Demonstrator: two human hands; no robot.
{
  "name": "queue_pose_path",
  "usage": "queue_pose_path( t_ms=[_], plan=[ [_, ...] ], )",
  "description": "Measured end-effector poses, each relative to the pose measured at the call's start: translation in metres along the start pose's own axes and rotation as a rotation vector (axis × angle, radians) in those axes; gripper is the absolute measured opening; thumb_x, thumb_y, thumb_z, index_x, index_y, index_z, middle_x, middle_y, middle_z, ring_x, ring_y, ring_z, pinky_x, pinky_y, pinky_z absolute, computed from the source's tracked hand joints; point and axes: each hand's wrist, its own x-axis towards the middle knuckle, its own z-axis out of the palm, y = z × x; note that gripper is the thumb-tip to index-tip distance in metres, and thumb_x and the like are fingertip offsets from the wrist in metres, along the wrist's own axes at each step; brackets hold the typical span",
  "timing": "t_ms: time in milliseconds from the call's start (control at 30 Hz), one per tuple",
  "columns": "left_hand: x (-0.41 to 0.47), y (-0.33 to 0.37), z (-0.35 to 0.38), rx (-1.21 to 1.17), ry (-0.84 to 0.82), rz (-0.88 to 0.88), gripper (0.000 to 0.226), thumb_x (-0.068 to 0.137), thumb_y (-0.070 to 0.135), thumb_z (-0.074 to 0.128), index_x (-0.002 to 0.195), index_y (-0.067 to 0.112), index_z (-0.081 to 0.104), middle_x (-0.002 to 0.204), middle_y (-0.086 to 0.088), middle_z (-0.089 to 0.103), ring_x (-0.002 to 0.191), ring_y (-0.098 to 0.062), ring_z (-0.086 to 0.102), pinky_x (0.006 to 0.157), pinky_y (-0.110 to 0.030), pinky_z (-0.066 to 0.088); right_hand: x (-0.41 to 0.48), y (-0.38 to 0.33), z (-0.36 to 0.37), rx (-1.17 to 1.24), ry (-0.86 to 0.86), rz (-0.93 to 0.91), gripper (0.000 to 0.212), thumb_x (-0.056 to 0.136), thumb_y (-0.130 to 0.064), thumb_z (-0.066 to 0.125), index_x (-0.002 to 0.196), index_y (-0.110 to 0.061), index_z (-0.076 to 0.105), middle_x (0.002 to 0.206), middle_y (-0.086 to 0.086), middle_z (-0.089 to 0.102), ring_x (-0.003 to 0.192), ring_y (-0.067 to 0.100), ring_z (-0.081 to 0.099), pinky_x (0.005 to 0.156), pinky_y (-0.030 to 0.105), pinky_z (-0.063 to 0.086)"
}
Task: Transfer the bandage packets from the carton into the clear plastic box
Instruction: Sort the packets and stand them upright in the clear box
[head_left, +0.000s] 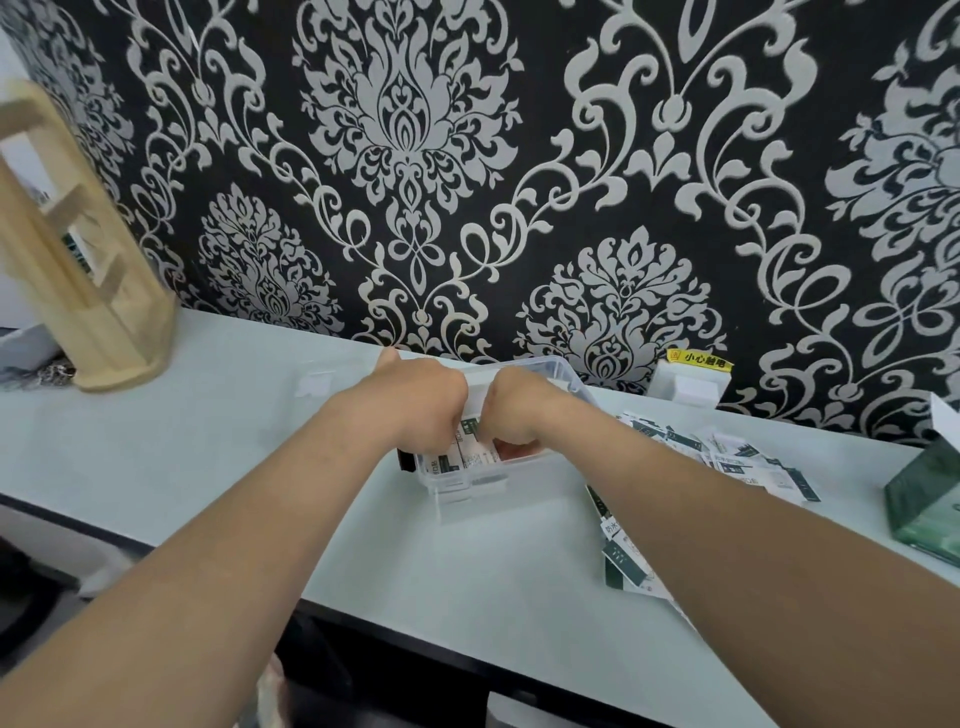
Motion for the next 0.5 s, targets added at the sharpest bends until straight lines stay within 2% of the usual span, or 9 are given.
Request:
queue_pose_path(
  t_ms=[67, 200, 267, 333, 400, 500],
  plan=[
    [-0.002, 0.001, -0.001, -0.048, 0.043, -0.005, 0.018, 0.081, 0.013, 0.055, 0.076, 0.022, 0.069, 0.072, 0.008, 0.059, 0.089, -0.019, 0.053, 0.076, -0.036, 0.025, -0.002, 0.001, -0.003, 0.055, 0.011, -0.007, 0.007, 0.086, -0.005, 0.059, 0.092, -0.002, 0.063, 0.093, 0.018, 0.071, 0.08, 0.031, 0.072, 0.076, 0.045, 0.06],
    [-0.01, 0.008, -0.016, -0.27, 0.208, -0.01, 0.027, 0.085, 0.015, 0.055, 0.096, 0.031, 0.073, 0.097, 0.013, 0.07, 0.102, -0.015, 0.058, 0.094, -0.036, 0.039, -0.033, 0.007, -0.032, 0.262, 0.114, -0.063, 0.014, 0.092, -0.007, 0.052, 0.093, 0.0, 0.064, 0.087, 0.019, 0.073, 0.077, 0.028, 0.073, 0.074, 0.041, 0.061],
    [-0.019, 0.023, -0.03, -0.459, 0.319, 0.0, 0.027, 0.085, 0.015, 0.057, 0.096, 0.032, 0.075, 0.09, 0.015, 0.069, 0.089, -0.009, 0.061, 0.086, -0.027, 0.046, -0.062, 0.019, -0.053, 0.412, 0.212, -0.101, 0.013, 0.092, -0.007, 0.052, 0.089, -0.004, 0.064, 0.084, 0.015, 0.073, 0.072, 0.022, 0.072, 0.07, 0.033, 0.061],
    [-0.028, 0.046, -0.043, -0.603, 0.372, 0.017, 0.025, 0.086, 0.015, 0.059, 0.092, 0.031, 0.076, 0.077, 0.018, 0.063, 0.073, -0.004, 0.058, 0.076, -0.02, 0.045, -0.09, 0.038, -0.068, 0.533, 0.307, -0.124, 0.011, 0.091, -0.007, 0.054, 0.088, -0.005, 0.065, 0.08, 0.011, 0.074, 0.067, 0.019, 0.071, 0.069, 0.032, 0.059],
    [-0.032, 0.077, -0.048, -0.655, 0.345, 0.063, 0.024, 0.085, 0.015, 0.06, 0.091, 0.031, 0.077, 0.081, 0.015, 0.068, 0.077, -0.006, 0.06, 0.077, -0.021, 0.048, -0.112, 0.065, -0.079, 0.581, 0.363, -0.109, 0.008, 0.091, -0.009, 0.057, 0.088, -0.007, 0.064, 0.079, 0.009, 0.075, 0.067, 0.019, 0.071, 0.071, 0.033, 0.059],
    [-0.026, 0.12, -0.039, -0.605, 0.228, 0.106, 0.028, 0.084, 0.016, 0.058, 0.098, 0.034, 0.074, 0.1, 0.008, 0.07, 0.092, -0.012, 0.063, 0.084, -0.027, 0.052, -0.13, 0.107, -0.081, 0.48, 0.378, -0.016, 0.005, 0.09, -0.01, 0.061, 0.086, -0.011, 0.065, 0.082, 0.01, 0.074, 0.07, 0.021, 0.069, 0.074, 0.04, 0.058]
  ],
)
